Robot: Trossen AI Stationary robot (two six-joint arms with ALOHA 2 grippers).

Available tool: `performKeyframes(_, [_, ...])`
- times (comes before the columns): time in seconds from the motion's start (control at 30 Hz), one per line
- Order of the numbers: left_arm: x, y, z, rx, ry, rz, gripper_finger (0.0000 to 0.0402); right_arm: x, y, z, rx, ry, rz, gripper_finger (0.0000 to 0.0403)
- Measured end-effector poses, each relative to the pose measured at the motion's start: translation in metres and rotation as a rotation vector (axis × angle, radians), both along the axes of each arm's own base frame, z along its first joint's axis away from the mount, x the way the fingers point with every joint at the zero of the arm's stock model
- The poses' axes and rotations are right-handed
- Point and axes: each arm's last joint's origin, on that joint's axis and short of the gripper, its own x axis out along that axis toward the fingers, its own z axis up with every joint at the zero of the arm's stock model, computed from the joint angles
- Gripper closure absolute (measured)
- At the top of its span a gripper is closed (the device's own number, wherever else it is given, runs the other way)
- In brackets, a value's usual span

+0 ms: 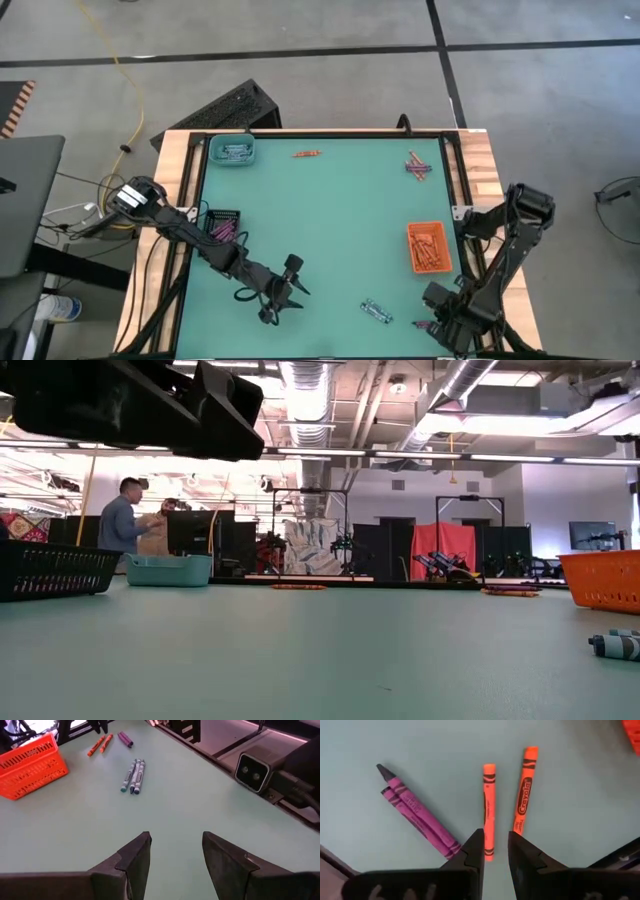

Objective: Sort crayons
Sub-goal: Put the orange crayon into the orange bin

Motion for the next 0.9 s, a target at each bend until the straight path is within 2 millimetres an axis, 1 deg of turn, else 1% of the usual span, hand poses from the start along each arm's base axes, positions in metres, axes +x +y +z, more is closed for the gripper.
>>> performKeyframes(0.17, [0.0, 0.0, 0.001, -0.01, -0.012, 0.001, 0.0233, -0.004, -0.008, -0.007, -0.051, 0.026, -0.016, 0.0324])
performKeyframes(0.37, [0.0, 0.0, 0.002, -0.013, -0.012, 0.002, 0.0233, -0.005, -0.012, -0.013, -0.069, 0.034, -0.029, 0.0323])
performKeyframes(0.7, [0.001, 0.0, 0.002, -0.013, -0.015, 0.001, 0.0233, -0.008, -0.017, -0.033, 0.003, -0.005, -0.048, 0.0325])
performKeyframes(0.8, [0.001, 0.0, 0.002, -0.013, -0.014, 0.001, 0.0233, -0.008, -0.018, -0.036, 0.005, -0.006, -0.055, 0.0339])
performKeyframes(0.9, [0.001, 0.0, 0.002, -0.013, -0.014, 0.001, 0.0233, -0.008, -0.018, -0.037, 0.006, -0.006, -0.054, 0.0367])
